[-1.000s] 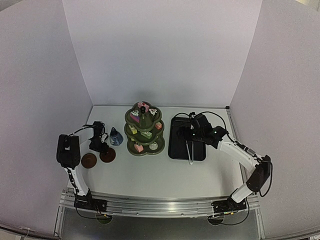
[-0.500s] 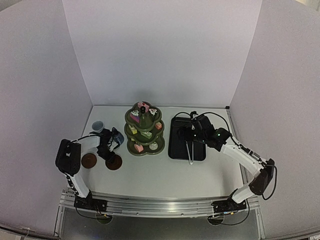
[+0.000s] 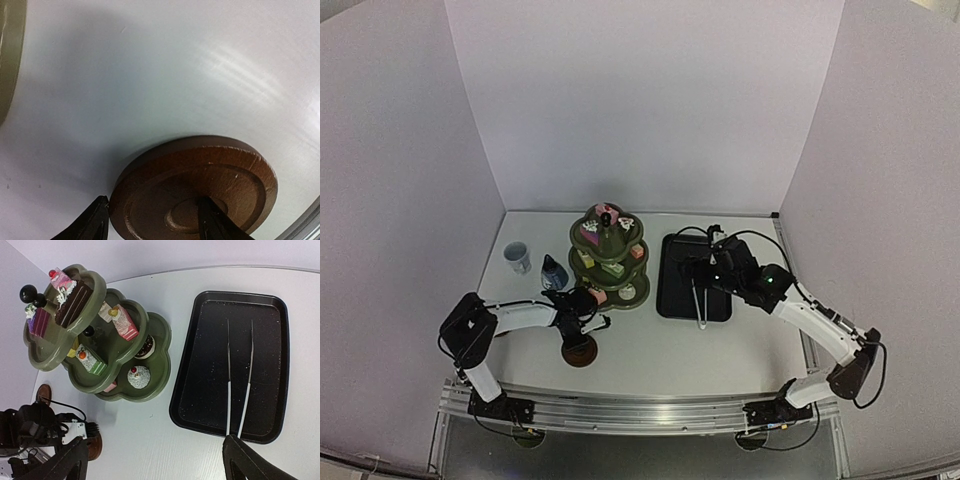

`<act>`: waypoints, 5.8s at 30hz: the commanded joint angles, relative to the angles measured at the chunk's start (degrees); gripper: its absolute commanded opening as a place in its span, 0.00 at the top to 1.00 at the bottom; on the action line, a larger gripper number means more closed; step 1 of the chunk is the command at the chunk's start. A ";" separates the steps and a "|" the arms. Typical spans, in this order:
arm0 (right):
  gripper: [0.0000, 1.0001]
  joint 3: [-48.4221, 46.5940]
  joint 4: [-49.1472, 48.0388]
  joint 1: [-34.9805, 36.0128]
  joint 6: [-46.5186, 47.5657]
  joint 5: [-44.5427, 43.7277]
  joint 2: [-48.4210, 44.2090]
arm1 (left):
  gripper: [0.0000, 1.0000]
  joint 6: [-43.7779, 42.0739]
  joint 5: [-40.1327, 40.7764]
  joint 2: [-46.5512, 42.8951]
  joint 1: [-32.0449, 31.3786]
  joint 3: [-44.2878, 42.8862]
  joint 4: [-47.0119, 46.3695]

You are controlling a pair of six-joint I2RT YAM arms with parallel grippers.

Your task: Serve the afternoon tea

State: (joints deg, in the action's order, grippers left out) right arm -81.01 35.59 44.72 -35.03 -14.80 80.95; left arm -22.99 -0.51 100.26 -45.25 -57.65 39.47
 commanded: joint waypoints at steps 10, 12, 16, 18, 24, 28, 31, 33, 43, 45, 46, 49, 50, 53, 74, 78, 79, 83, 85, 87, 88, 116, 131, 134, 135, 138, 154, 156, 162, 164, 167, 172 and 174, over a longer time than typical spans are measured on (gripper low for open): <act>0.11 -0.72 2.99 3.90 -1.81 -3.35 -2.55 | 0.39 -0.77 1.68 17.90 -13.64 -14.96 -9.09; 0.11 -0.79 3.40 4.15 -1.99 -3.49 -2.63 | 0.39 -0.94 1.38 19.05 -14.27 -16.72 -9.34; 0.11 -0.49 3.69 4.47 -2.28 -3.89 -2.73 | 0.39 -1.33 0.70 20.49 -15.80 -19.32 -9.59; 0.11 -0.66 3.70 4.46 -2.21 -3.93 -2.54 | 0.39 -1.14 0.68 21.50 -16.17 -20.63 -9.67; 0.11 -1.37 3.97 4.57 -1.35 -4.04 -1.96 | 0.38 -1.51 0.72 22.72 -16.18 -22.45 -11.02; 0.11 -2.04 4.20 4.56 -0.48 -3.73 -1.60 | 0.38 -2.22 0.68 21.70 -15.72 -22.44 -9.19; 0.11 -2.21 4.20 4.54 -0.24 -3.88 -1.43 | 0.33 -3.07 -2.14 18.45 -15.05 -21.73 -7.28; 0.11 -2.42 4.22 4.57 -0.10 -3.93 -1.13 | 0.29 -3.40 -3.41 16.07 -15.00 -23.51 -4.28; 0.09 -1.72 5.25 4.47 -1.98 -7.69 -0.73 | 0.20 -1.63 -10.01 8.62 -13.73 -35.42 13.24; 0.08 0.02 5.98 4.03 -4.05 -9.40 -1.11 | 0.20 -2.97 -13.50 5.59 -12.48 -34.15 18.14; 0.08 0.83 6.25 3.71 -5.07 -9.60 -1.21 | 0.20 -4.07 -15.30 3.96 -11.70 -33.12 21.16; 0.07 2.82 7.11 1.83 -7.83 -8.70 -0.92 | 0.19 -7.62 -20.21 -0.93 -9.06 -29.25 29.76; 0.07 3.43 7.23 1.19 -8.52 -7.98 -0.62 | 0.18 -8.50 -21.61 -2.86 -7.70 -27.54 32.58; 0.07 3.67 7.34 -0.30 -8.76 -6.71 0.63 | 0.11 -10.89 -23.61 -8.57 -3.16 -22.74 38.75; 0.07 -0.71 7.30 -1.03 -4.17 -4.72 7.82 | 0.18 -15.65 8.87 -0.30 59.55 -9.40 13.18; 0.07 -0.44 7.30 -1.03 -3.61 -4.96 7.97 | 0.23 -14.78 10.81 5.01 59.56 -10.79 10.83; 0.07 -0.44 7.30 -1.03 -3.49 -4.81 8.05 | 0.23 -14.41 10.18 6.10 59.53 -11.60 11.18; 0.07 -0.46 7.30 -1.03 -2.69 -4.40 8.36 | 0.23 -12.51 8.79 9.66 59.53 -13.66 12.02; 0.07 -0.76 7.30 -1.03 -2.25 -4.43 8.52 | 0.23 -12.30 5.94 10.54 59.56 -13.63 13.53; 0.07 -1.20 7.30 -1.03 -1.79 -4.37 8.66 | 0.23 -11.13 4.75 11.01 59.45 -12.70 13.51; 0.07 -1.45 7.30 -1.03 -1.53 -4.36 8.75 | 0.23 -10.69 4.06 11.24 59.45 -12.27 13.54; 0.08 -1.70 7.39 -1.03 -3.28 -4.27 5.25 | 0.42 -5.39 -5.45 1.53 16.29 0.93 3.46; 0.08 -2.88 7.39 -1.03 -3.01 -4.05 5.47 | 0.40 -3.12 -4.49 7.20 9.47 -6.83 0.46; 0.08 -3.77 7.39 -1.03 -2.73 -3.95 5.95 | 0.40 -3.14 -4.57 7.74 6.85 -7.27 0.01; 0.08 -3.97 7.39 -1.03 -2.60 -3.97 6.08 | 0.40 -3.21 -4.62 8.05 6.03 -7.20 -0.15; 0.08 -4.17 7.39 -1.03 -2.45 -3.83 6.22 | 0.40 -3.16 -4.76 8.93 4.86 -7.52 -0.37; 0.08 -3.57 7.39 -0.97 -2.89 -3.58 5.91 | 0.36 -2.75 -4.78 8.21 4.73 -9.16 1.18; 0.08 -3.60 7.39 -1.03 -2.91 -3.62 5.77 | 0.33 -2.38 -4.82 7.82 4.80 -10.30 1.87; 0.08 -3.28 7.38 -1.02 -2.99 -3.38 5.55 | 0.24 -2.23 -4.48 3.86 4.99 -12.91 4.63; 0.08 -3.28 7.39 -1.01 -2.99 -3.31 5.53 | 0.24 -2.60 -4.32 2.82 5.12 -13.56 6.06; 0.08 -3.28 7.38 -1.03 -3.03 -3.21 5.47 | 0.23 -3.32 -4.07 0.83 5.57 -13.82 8.22; 0.08 -2.67 7.39 -1.02 -3.35 -3.13 4.59 | 0.22 -6.10 -5.75 -4.44 6.55 -15.56 15.43; 0.08 -2.35 7.39 -0.98 -3.60 -3.06 4.15 | 0.22 -8.24 -8.66 -6.55 7.85 -17.26 20.79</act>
State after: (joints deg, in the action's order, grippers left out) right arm -83.13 42.98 43.79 -37.64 -18.09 87.62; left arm -27.17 -4.94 100.06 -39.33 -70.14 50.51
